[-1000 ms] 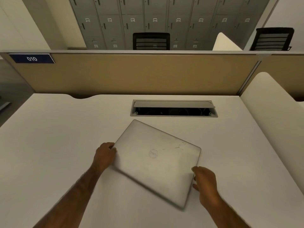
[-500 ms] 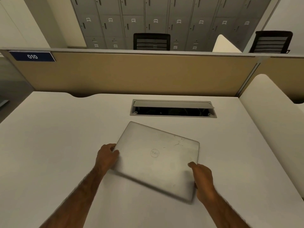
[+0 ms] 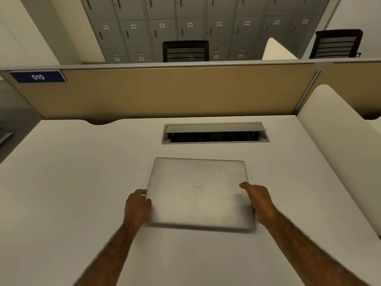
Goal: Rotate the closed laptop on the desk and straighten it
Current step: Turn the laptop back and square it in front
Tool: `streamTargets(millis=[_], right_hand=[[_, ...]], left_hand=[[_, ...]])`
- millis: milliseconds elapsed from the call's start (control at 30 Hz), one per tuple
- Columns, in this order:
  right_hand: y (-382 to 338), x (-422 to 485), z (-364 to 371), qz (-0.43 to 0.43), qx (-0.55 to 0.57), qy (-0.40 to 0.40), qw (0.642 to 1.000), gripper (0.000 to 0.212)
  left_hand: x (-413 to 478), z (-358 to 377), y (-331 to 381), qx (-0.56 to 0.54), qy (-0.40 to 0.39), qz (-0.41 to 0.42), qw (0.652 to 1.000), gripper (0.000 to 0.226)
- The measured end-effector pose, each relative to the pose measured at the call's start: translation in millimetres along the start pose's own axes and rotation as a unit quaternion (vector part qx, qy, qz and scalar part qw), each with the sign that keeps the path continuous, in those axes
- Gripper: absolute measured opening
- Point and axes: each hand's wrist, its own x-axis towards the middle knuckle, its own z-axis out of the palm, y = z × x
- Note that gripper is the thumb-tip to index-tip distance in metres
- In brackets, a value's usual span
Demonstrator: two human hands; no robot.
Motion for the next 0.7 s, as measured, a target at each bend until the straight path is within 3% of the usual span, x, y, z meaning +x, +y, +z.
streamTargets(millis=[233, 367, 500, 600, 700], right_hand=[[-18.4, 0.7, -3.1, -0.010, 0.003, -0.023, 1.000, 0.043], [-11.7, -0.3, -5.9, -0.006, -0.009, -0.022, 1.000, 0.074], [-15.3, -1.2, -4.9, 0.000, -0.004, -0.028, 1.000, 0.054], [-11.6, 4.1, -4.5, -0.012, -0.010, -0.024, 1.000, 0.066], [-9.1, 7.6, -3.6, -0.021, -0.028, -0.016, 0.999, 0.061]], left_hand=[[-5.6, 3.7, 5.2, 0.007, -0.002, -0.005, 1.000, 0.034], [-7.1, 5.3, 7.4, 0.015, -0.001, 0.004, 1.000, 0.033], [-6.9, 4.4, 8.6, 0.010, -0.007, -0.010, 1.000, 0.034], [-7.3, 4.5, 7.2, 0.002, 0.002, -0.026, 1.000, 0.034], [-8.7, 6.1, 5.3, -0.002, 0.004, -0.042, 0.999, 0.034]])
